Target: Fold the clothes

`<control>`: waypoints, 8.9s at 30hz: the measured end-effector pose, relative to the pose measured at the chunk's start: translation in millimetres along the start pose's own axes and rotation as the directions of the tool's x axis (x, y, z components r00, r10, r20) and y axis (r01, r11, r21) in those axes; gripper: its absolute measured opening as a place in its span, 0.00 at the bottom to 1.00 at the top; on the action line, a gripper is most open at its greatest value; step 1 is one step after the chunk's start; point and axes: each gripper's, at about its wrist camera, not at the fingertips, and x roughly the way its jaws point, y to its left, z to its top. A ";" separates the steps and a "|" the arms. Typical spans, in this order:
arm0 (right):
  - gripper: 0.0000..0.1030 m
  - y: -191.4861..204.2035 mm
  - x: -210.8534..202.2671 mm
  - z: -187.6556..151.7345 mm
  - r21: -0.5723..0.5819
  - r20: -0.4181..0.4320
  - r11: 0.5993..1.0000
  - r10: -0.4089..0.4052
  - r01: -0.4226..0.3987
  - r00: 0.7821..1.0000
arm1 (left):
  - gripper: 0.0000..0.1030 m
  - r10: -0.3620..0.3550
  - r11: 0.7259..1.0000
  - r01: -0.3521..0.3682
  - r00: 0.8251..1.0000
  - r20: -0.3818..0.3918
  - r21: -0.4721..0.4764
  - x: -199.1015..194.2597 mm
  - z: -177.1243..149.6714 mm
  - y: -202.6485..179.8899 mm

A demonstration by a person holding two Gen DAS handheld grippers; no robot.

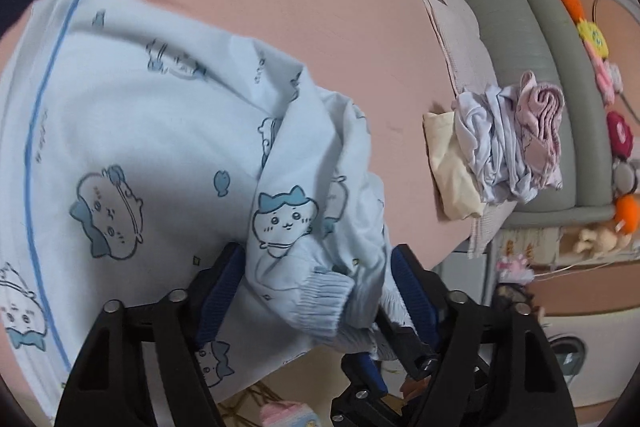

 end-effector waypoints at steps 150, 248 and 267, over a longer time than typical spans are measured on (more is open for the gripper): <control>0.59 -115.5 44.8 -159.5 0.976 0.150 0.048 0.554 -0.211 0.819 | 0.54 -0.089 0.905 0.263 0.886 0.455 -0.333 -88.6 -171.1 128.2; 0.63 -52.5 18.0 -38.9 -0.007 -0.254 0.977 0.206 -0.215 0.945 | 0.13 0.084 0.980 -0.023 0.951 0.299 -0.200 -106.7 -2.4 81.9; 0.17 -84.2 46.5 -43.0 0.219 -0.268 0.920 0.378 -0.326 0.886 | 0.57 0.368 0.879 -0.442 0.867 0.336 0.179 -128.2 -19.9 21.0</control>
